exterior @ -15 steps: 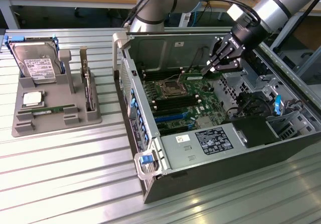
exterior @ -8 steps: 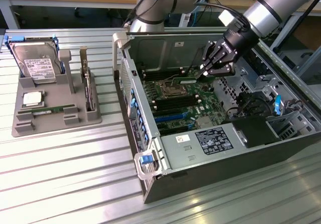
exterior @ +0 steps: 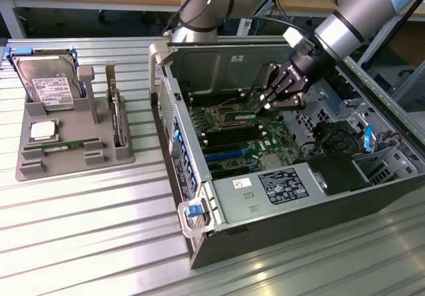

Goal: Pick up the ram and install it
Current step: 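Insert the ram into the slot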

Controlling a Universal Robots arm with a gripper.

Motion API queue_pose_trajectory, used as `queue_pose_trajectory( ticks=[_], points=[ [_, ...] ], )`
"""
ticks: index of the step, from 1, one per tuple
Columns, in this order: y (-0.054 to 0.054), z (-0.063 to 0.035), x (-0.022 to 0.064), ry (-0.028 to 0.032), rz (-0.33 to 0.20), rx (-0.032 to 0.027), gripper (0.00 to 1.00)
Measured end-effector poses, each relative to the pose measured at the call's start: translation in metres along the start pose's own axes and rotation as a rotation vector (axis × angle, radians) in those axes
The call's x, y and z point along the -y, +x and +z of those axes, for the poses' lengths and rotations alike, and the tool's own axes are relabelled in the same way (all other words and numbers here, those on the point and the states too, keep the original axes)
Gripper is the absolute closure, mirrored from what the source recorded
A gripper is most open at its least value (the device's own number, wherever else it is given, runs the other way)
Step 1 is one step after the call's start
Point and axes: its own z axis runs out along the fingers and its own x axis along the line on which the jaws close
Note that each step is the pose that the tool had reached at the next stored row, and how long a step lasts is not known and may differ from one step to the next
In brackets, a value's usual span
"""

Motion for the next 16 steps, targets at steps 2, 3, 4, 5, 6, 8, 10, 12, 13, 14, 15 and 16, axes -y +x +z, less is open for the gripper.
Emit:
queue_pose_trajectory(
  ticks=[2,3,4,5,6,8,10,12,13,14,15,16],
  points=[
    [0.0,0.007,-0.0029,0.0,-0.001,-0.0009,0.88],
    [0.001,0.0092,-0.0024,0.0001,-0.002,-0.0038,0.88],
    [0.002,0.0108,-0.0021,0.0002,0.001,-0.0107,0.88],
    [0.002,0.0113,-0.0019,0.0007,0.008,-0.0237,0.88],
    [0.002,0.0133,-0.0018,0.0011,0.017,-0.0372,0.88],
    [0.002,0.02,-0.0044,0.0011,0.017,-0.0379,0.88],
    [0.002,0.027,-0.0029,0.0011,0.017,-0.0379,0.88],
    [0.002,0.0301,-0.0023,0.0011,0.017,-0.0385,0.88],
    [0.003,0.031,-0.0025,0.0012,0.016,-0.0396,0.88],
    [0.003,0.0321,-0.0026,0.0012,0.016,-0.0398,0.88],
    [0.003,0.0331,-0.0027,0.0012,0.016,-0.04,0.88],
    [0.003,0.0345,-0.0028,0.0012,0.016,-0.0399,0.88]
  ],
)
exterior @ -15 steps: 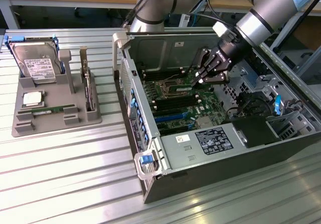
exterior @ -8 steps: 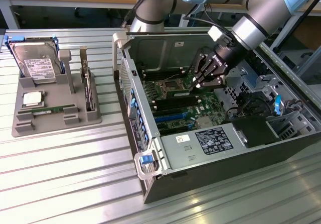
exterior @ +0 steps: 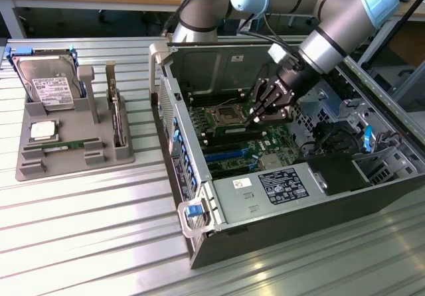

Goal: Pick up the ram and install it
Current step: 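Insert the ram into the slot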

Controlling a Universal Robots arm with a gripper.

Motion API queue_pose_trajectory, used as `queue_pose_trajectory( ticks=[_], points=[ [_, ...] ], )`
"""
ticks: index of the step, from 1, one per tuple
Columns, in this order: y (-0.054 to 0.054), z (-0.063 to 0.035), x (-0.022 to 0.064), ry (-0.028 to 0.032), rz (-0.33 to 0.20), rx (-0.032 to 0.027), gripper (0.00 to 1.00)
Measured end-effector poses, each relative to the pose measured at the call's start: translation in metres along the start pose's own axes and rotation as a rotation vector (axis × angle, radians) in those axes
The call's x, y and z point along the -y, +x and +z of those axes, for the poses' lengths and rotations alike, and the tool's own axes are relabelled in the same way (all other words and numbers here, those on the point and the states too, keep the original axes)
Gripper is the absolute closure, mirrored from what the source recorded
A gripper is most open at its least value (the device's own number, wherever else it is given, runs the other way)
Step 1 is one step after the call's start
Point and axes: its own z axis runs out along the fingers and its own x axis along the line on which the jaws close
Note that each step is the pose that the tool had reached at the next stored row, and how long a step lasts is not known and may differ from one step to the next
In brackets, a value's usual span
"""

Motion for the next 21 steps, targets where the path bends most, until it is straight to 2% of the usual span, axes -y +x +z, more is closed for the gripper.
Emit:
queue_pose_trajectory(
  ticks=[21],
  points=[
    [-0.003,0.0166,0.0028,0.0001,-0.001,-0.0005,0.88]
  ],
)
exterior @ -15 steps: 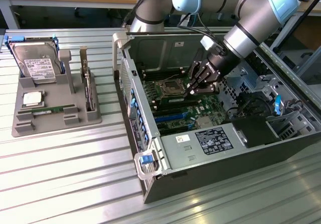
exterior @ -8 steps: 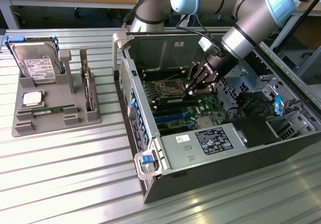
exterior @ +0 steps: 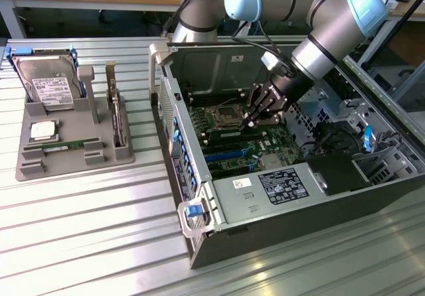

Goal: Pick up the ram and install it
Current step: 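Insert the ram into the slot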

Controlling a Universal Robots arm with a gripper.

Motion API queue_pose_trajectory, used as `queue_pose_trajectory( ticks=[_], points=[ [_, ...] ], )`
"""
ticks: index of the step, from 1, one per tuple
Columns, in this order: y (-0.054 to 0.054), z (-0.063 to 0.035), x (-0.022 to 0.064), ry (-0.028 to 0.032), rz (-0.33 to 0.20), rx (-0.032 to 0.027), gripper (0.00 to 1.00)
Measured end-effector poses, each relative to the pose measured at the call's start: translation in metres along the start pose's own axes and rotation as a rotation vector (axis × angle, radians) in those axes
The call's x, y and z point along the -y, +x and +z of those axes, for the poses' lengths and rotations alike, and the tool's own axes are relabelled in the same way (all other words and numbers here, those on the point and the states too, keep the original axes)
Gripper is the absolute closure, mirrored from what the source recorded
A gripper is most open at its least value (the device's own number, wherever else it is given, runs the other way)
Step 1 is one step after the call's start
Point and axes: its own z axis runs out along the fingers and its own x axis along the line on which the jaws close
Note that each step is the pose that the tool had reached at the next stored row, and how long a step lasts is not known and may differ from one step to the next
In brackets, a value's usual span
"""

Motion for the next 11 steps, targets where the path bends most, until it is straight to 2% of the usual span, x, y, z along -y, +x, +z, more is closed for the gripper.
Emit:
queue_pose_trajectory(
  ticks=[11],
  points=[
    [0.0041,0.0013,0.0016,0.0,0.0,-0.0001,0.88]
  ],
)
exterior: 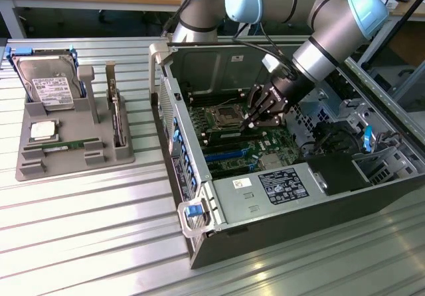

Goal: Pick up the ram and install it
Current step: 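Insert the ram into the slot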

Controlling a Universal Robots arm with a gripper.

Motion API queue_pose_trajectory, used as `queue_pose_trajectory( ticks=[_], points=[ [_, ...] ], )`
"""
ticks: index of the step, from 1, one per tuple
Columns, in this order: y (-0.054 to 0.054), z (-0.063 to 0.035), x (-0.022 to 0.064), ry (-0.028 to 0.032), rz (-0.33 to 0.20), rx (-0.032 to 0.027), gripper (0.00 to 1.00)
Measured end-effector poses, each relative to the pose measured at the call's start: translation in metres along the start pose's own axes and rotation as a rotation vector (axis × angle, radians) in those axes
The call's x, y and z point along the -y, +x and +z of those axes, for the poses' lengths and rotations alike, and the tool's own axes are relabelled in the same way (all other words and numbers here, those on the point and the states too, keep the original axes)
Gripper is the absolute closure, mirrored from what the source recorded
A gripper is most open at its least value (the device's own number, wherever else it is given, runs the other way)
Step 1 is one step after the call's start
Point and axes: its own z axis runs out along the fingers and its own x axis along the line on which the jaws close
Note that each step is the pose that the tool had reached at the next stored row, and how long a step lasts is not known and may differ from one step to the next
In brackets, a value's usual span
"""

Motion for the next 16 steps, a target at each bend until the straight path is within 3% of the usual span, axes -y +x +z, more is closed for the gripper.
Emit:
queue_pose_trajectory(
  ticks=[8,9,10,11,12,14,16],
  points=[
    [0.005,-0.0001,0.0001,0.0005,-0.002,-0.0005,0.88],
    [0.005,-0.0002,0.0,0.0008,-0.008,-0.0036,0.88],
    [0.005,-0.0002,0.0,0.0019,-0.026,-0.0144,0.88],
    [0.005,-0.0002,0.0,0.0025,-0.037,-0.0209,0.88],
    [0.005,-0.0002,-0.0001,0.0026,-0.04,-0.0227,0.88],
    [0.0051,-0.0006,-0.0003,0.0028,-0.041,-0.0212,0.88],
    [0.0052,-0.0043,-0.0024,0.003,-0.044,-0.016,0.88]
  ],
)
